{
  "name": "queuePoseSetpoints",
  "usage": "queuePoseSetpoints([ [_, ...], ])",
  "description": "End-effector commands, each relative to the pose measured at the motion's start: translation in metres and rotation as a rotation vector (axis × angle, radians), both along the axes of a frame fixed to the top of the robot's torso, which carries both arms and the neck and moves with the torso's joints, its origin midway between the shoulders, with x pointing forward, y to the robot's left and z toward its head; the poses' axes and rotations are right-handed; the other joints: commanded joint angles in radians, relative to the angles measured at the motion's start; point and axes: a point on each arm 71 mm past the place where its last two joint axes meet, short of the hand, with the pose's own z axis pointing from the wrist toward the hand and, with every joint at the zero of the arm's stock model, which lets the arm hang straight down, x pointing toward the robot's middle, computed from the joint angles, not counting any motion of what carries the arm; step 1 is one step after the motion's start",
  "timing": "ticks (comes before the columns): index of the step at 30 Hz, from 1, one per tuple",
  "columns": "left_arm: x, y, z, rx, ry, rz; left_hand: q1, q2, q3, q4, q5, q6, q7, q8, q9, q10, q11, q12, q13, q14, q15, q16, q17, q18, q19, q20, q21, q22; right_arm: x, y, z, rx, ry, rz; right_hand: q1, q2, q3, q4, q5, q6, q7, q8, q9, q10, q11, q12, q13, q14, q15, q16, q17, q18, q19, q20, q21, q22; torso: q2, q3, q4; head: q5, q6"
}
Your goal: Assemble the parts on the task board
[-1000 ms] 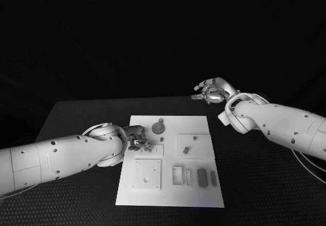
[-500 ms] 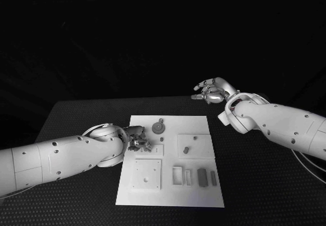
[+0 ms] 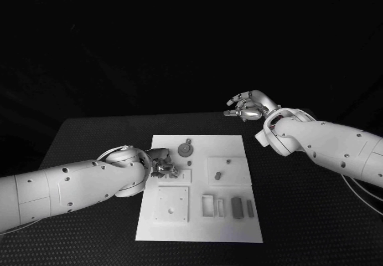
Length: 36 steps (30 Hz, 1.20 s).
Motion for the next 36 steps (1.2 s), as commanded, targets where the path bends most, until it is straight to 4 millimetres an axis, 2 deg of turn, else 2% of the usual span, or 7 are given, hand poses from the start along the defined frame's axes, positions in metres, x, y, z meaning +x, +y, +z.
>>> queuePoseSetpoints([
  [1, -0.0025, -0.0022, -0.0038, 0.011, 0.008, -0.009, -0.006, 0.004, 0.004, 0.0, -0.003, 0.099, -0.066, 0.005, 0.003, -0.018, -0.027, 0.005, -0.002, 0.037, -0.045, 0.006, -0.001, 0.016, -0.009, -0.118, 0.005, -0.002, -0.0005, 0.0018, 0.0, -0.001, 0.003, 0.015, -0.001, 0.011, -0.005, 0.0, 0.004, 0.0, 0.005, 0.007, -0.001, -0.009, 0.0, 0.005, -0.002, -0.008, -0.002, 0.004, -0.002, 0.036, 0.002, 0.007, -0.006, 0.002, 0.0, -0.0001, 0.0009, -0.001, 0.0],
  [12, -0.0043, -0.0032, -0.0056, 0.021, 0.039, -0.024, -0.014, 0.008, 0.005, 0.0, 0.002, 0.104, -0.067, 0.006, 0.006, -0.019, -0.029, 0.01, -0.004, 0.037, -0.045, 0.013, -0.006, 0.017, -0.011, -0.118, 0.01, -0.004, -0.0004, 0.0026, -0.0006, -0.002, 0.01, 0.019, -0.002, 0.012, -0.006, 0.001, 0.006, 0.0, 0.005, 0.007, -0.001, -0.01, 0.0, 0.006, -0.003, -0.008, -0.002, 0.004, -0.002, 0.036, 0.002, 0.007, -0.007, 0.002, 0.0, -0.0004, 0.0008, 0.002, -0.002],
  [15, -0.0049, -0.0029, -0.0064, 0.023, 0.052, -0.023, -0.021, 0.015, 0.015, -0.003, 0.091, 0.118, -0.073, 0.018, 0.015, -0.02, -0.034, 0.017, -0.007, 0.035, -0.041, 0.023, -0.011, 0.016, -0.018, -0.117, 0.017, -0.006, -0.0003, 0.0028, -0.0007, -0.002, 0.011, 0.019, -0.002, 0.014, -0.006, 0.001, 0.016, -0.001, 0.005, 0.007, -0.002, -0.012, 0.0, 0.008, -0.007, -0.01, -0.002, 0.005, -0.004, 0.036, 0.001, 0.008, -0.009, 0.003, 0.0, -0.0004, 0.0003, 0.002, -0.004],
  [16, -0.0049, -0.003, -0.0066, 0.023, 0.055, -0.023, -0.004, -0.009, 0.067, 0.009, 0.041, 0.119, -0.072, 0.022, 0.017, -0.023, -0.04, 0.018, -0.009, 0.033, -0.039, 0.027, -0.015, 0.018, -0.023, -0.117, 0.016, -0.01, -0.0001, 0.0029, -0.0007, -0.002, 0.011, 0.019, -0.002, 0.014, -0.006, 0.0, 0.02, -0.001, 0.005, 0.007, -0.002, -0.012, 0.0, 0.009, -0.008, -0.01, -0.001, 0.005, -0.005, 0.036, 0.001, 0.008, -0.01, 0.003, 0.0, -0.0002, 0.0004, 0.002, -0.003],
  [19, -0.0054, -0.0032, -0.0071, 0.021, 0.065, -0.023, -0.032, -0.011, 0.138, 0.004, 0.022, 0.126, -0.077, 0.031, 0.019, -0.022, -0.039, 0.025, -0.016, 0.033, -0.034, 0.036, -0.024, 0.015, -0.023, -0.115, 0.025, -0.016, 0.0, 0.003, -0.0008, -0.003, 0.012, 0.019, -0.002, 0.015, -0.007, 0.0, 0.027, -0.001, 0.006, 0.007, -0.003, -0.013, 0.0, 0.01, -0.011, -0.011, -0.001, 0.006, -0.006, 0.036, 0.001, 0.008, -0.01, 0.004, 0.0, -0.0004, 0.001, 0.001, -0.004],
  [26, -0.005, -0.0029, -0.0073, 0.024, 0.068, -0.022, -0.072, -0.006, 0.18, -0.003, 0.095, 0.132, -0.082, 0.047, 0.026, -0.022, -0.043, 0.04, -0.023, 0.033, -0.03, 0.053, -0.037, 0.016, -0.025, -0.116, 0.043, -0.025, 0.0001, 0.0032, -0.001, -0.003, 0.013, 0.02, -0.002, 0.015, -0.007, -0.001, 0.033, -0.002, 0.006, 0.007, -0.003, -0.014, 0.001, 0.012, -0.013, -0.011, -0.001, 0.006, -0.007, 0.036, 0.001, 0.008, -0.011, 0.004, 0.0, -0.0008, 0.0009, 0.002, -0.004],
  [36, -0.0046, -0.0038, -0.0072, 0.021, 0.068, -0.021, -0.089, 0.0, 0.193, -0.005, 0.128, 0.135, -0.085, 0.058, 0.031, -0.023, -0.046, 0.052, -0.026, 0.033, -0.029, 0.066, -0.043, 0.018, -0.029, -0.116, 0.055, -0.03, 0.0005, 0.0036, -0.0011, -0.003, 0.014, 0.021, 0.0, 0.017, -0.007, -0.003, 0.035, -0.002, 0.006, 0.007, -0.004, -0.015, 0.001, 0.014, -0.015, -0.011, -0.001, 0.007, -0.007, 0.036, 0.002, 0.008, -0.012, 0.005, 0.0, -0.0008, 0.0004, 0.002, -0.004],
])
